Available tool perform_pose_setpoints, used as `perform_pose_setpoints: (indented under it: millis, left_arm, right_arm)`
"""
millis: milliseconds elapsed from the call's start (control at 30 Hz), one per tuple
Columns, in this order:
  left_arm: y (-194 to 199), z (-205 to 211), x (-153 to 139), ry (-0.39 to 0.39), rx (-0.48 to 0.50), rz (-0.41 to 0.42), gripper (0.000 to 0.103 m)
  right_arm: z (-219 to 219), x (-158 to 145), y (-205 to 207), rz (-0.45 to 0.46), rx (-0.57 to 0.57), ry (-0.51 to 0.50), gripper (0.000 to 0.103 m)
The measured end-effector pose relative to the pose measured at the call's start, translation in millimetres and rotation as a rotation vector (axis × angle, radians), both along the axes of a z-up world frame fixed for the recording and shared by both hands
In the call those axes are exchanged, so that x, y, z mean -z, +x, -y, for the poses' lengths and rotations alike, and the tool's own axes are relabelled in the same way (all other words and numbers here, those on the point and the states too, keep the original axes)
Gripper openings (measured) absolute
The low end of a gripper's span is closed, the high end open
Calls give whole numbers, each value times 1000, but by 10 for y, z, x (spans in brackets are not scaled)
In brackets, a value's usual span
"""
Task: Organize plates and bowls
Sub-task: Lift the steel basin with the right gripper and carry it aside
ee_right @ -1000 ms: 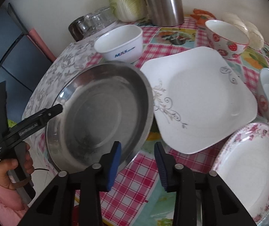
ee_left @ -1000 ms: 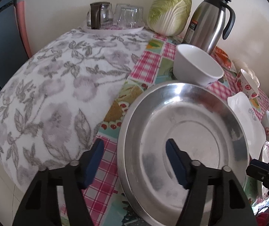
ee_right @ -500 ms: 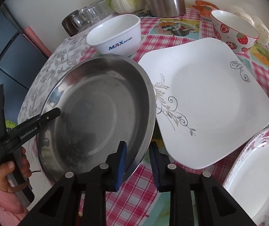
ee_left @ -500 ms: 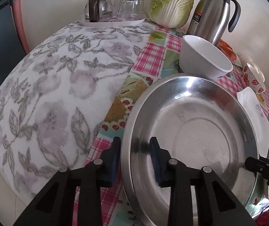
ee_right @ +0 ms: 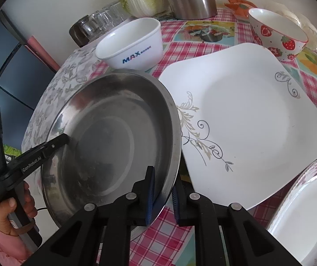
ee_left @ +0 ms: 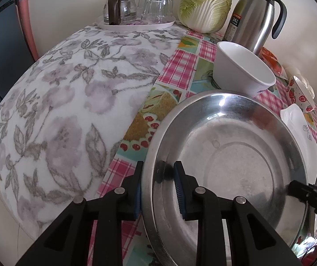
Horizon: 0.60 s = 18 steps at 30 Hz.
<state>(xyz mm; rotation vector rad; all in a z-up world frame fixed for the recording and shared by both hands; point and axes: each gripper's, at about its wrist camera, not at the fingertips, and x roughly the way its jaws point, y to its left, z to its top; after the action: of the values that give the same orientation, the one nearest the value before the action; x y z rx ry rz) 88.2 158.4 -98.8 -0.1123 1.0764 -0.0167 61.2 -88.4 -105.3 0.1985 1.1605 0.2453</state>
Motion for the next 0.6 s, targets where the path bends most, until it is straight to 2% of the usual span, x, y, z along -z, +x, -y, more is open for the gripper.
perform_pose_setpoints:
  millis: [267, 600]
  left_arm:
    - [-128, 47, -203, 5, -3, 20, 27]
    - [-126, 408, -843, 29, 12, 118, 27]
  right_arm:
    - [103, -174, -84, 42, -1, 37, 16]
    - [417, -531, -177, 137, 60, 134, 16]
